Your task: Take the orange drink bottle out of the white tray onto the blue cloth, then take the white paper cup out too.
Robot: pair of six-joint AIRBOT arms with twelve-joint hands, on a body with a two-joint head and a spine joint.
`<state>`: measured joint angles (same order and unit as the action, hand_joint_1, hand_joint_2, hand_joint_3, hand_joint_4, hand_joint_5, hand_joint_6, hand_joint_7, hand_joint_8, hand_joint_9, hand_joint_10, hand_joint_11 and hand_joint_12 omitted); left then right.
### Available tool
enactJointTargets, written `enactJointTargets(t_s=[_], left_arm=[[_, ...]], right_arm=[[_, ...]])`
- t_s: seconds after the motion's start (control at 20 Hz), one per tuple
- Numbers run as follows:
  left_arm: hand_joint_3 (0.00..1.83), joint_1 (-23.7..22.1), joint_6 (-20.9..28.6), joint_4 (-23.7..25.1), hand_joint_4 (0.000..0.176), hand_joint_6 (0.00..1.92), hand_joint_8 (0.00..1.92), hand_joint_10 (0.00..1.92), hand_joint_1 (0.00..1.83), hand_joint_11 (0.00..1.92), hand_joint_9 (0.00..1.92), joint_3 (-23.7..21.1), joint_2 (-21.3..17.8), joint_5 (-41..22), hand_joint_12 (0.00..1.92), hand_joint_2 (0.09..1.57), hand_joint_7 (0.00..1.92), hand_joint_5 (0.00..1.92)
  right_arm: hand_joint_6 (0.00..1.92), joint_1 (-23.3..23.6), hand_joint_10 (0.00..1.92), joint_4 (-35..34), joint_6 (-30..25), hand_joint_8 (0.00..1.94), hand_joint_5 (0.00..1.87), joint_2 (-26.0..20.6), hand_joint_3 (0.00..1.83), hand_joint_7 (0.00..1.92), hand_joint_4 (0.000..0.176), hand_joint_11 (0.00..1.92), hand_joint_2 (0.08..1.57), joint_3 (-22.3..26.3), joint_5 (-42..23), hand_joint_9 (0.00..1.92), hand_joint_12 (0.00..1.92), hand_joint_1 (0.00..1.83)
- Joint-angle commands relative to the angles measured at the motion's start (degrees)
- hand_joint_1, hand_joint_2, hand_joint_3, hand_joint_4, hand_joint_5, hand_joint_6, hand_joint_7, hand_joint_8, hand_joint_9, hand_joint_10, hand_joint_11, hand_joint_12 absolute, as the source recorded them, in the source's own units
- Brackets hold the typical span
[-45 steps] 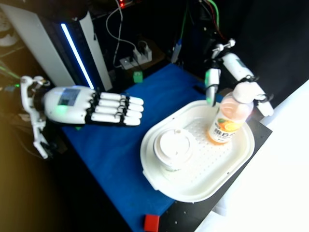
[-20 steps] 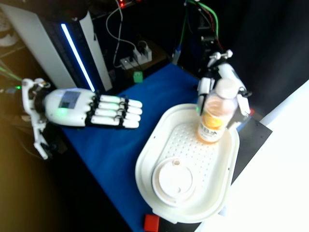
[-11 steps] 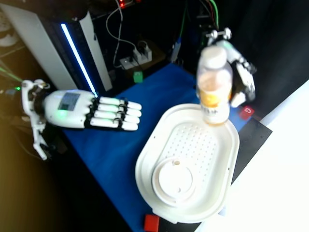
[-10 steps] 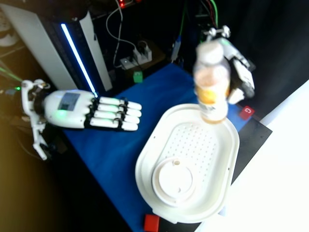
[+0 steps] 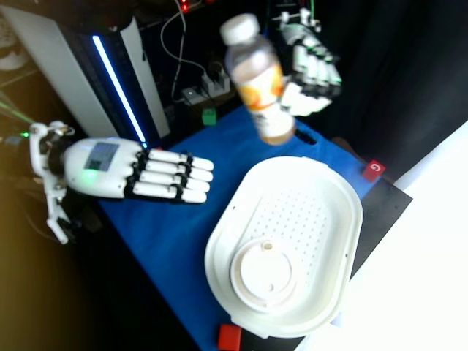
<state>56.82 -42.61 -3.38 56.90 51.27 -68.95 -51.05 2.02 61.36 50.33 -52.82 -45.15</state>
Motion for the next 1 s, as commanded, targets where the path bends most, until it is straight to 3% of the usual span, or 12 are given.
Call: enactJointTargets(t_s=[0.0, 0.1, 0.3, 0.4, 0.45, 0.5, 0.6, 0.65, 0.7, 0.85, 0.9, 0.95], left_arm=[[0.00, 0.3, 1.2, -1.7, 0.000, 0.76, 0.86, 1.13, 0.83, 0.26, 0.36, -0.3, -0.1, -9.1, 1.60, 1.23, 0.40, 0.36], [0.00, 2.1, 2.2, -2.7, 0.000, 0.57, 0.60, 0.88, 0.81, 0.24, 0.44, -0.3, 0.7, -7.4, 1.51, 1.25, 0.48, 0.37], [0.00, 4.4, 4.8, -4.4, 0.000, 0.49, 0.53, 0.94, 0.75, 0.24, 0.41, 1.4, 3.5, -2.9, 1.57, 1.35, 0.45, 0.31], [0.00, 7.1, 5.7, -6.4, 0.000, 0.23, 0.27, 0.94, 0.56, 0.11, 0.25, 1.4, 4.4, -3.3, 1.61, 1.36, 0.37, 0.23], [0.00, 8.4, 5.8, -7.5, 0.000, 0.12, 0.14, 0.81, 0.50, 0.02, 0.21, 1.0, 4.4, -3.8, 1.56, 1.33, 0.36, 0.21], [0.00, 10.0, 5.8, -8.5, 0.011, 0.05, 0.06, 0.64, 0.42, 0.00, 0.23, 0.5, 4.4, -4.5, 1.44, 1.32, 0.35, 0.21], [0.00, 12.2, 5.7, -10.6, 0.052, 0.00, 0.00, 0.15, 0.30, 0.00, 0.18, -0.1, 4.1, -6.1, 0.73, 1.27, 0.20, 0.09], [0.00, 13.2, 4.9, -11.9, 0.073, 0.01, 0.01, 0.06, 0.28, 0.00, 0.12, -0.7, 3.7, -7.4, 0.46, 1.24, 0.11, 0.03], [0.00, 14.3, 3.9, -13.2, 0.127, 0.00, 0.00, 0.02, 0.31, 0.00, 0.02, -1.4, 3.2, -9.0, 0.19, 1.17, 0.02, 0.01], [0.00, 15.9, 2.3, -14.6, 0.136, 0.00, 0.00, 0.00, 0.35, 0.00, 0.00, -2.5, 1.7, -11.6, 0.02, 1.08, 0.00, 0.00], [0.00, 16.0, 1.2, -14.9, 0.131, 0.00, 0.00, 0.00, 0.36, 0.00, 0.00, -2.9, 1.0, -12.3, 0.00, 1.07, 0.00, 0.00], [0.00, 16.0, -0.6, -15.0, 0.157, 0.00, 0.00, 0.00, 0.39, 0.00, 0.00, -3.6, 0.1, -13.4, 0.00, 1.08, 0.00, 0.00]], right_arm=[[0.00, 0.3, 0.00, -0.7, -0.1, 0.00, 0.00, -0.1, 0.00, 0.00, 0.000, 0.00, 1.31, -0.1, -7.0, 0.00, 0.03, 0.55], [0.00, 0.3, 0.00, -1.0, -0.1, 0.00, 0.00, -0.1, 0.01, 0.00, 0.000, 0.00, 1.32, -0.2, -7.1, 0.00, 0.00, 0.51], [0.00, 0.3, 0.00, -1.4, -0.1, 0.00, 0.00, -0.1, 0.01, 0.00, 0.000, 0.00, 1.32, -0.3, -7.7, 0.00, 0.00, 0.50], [0.00, 0.3, 0.00, -1.4, -0.1, 0.00, 0.00, -0.1, 0.00, 0.00, 0.000, 0.00, 1.33, -0.4, -7.7, 0.00, 0.00, 0.50], [0.00, 0.3, 0.00, -1.4, -0.1, 0.00, 0.00, -0.1, 0.00, 0.00, 0.000, 0.00, 1.32, -0.5, -7.7, 0.00, 0.00, 0.52], [0.00, 0.3, 0.00, -1.4, -0.1, 0.00, 0.00, -0.1, 0.00, 0.00, 0.000, 0.00, 1.32, -0.5, -7.7, 0.00, 0.00, 0.53], [0.00, 0.3, 0.00, -1.5, -0.1, 0.00, 0.00, -0.1, 0.00, 0.00, 0.000, 0.00, 1.32, -0.6, -7.7, 0.00, 0.00, 0.51], [0.00, 0.3, 0.00, -1.6, -0.1, 0.00, 0.00, -0.1, 0.00, 0.00, 0.000, 0.00, 1.32, -0.6, -7.7, 0.00, 0.00, 0.51], [0.00, 0.3, 0.00, -1.6, -0.1, 0.00, 0.00, -0.1, 0.00, 0.00, 0.000, 0.00, 1.33, -0.6, -7.8, 0.00, 0.00, 0.46], [0.00, 0.3, 0.00, -1.7, -0.1, 0.00, 0.00, -0.1, 0.01, 0.00, 0.000, 0.00, 1.34, -0.7, -8.4, 0.00, 0.00, 0.35], [0.00, 0.3, 0.00, -1.9, -0.1, 0.00, 0.00, -0.2, 0.00, 0.00, 0.000, 0.00, 1.33, -0.7, -9.1, 0.01, 0.54, 0.29], [0.00, 0.3, 0.03, -2.1, -0.1, 0.00, 0.00, -0.3, 0.00, 0.00, 0.000, 0.00, 1.32, -0.7, -10.0, 0.04, 1.13, 0.32]])
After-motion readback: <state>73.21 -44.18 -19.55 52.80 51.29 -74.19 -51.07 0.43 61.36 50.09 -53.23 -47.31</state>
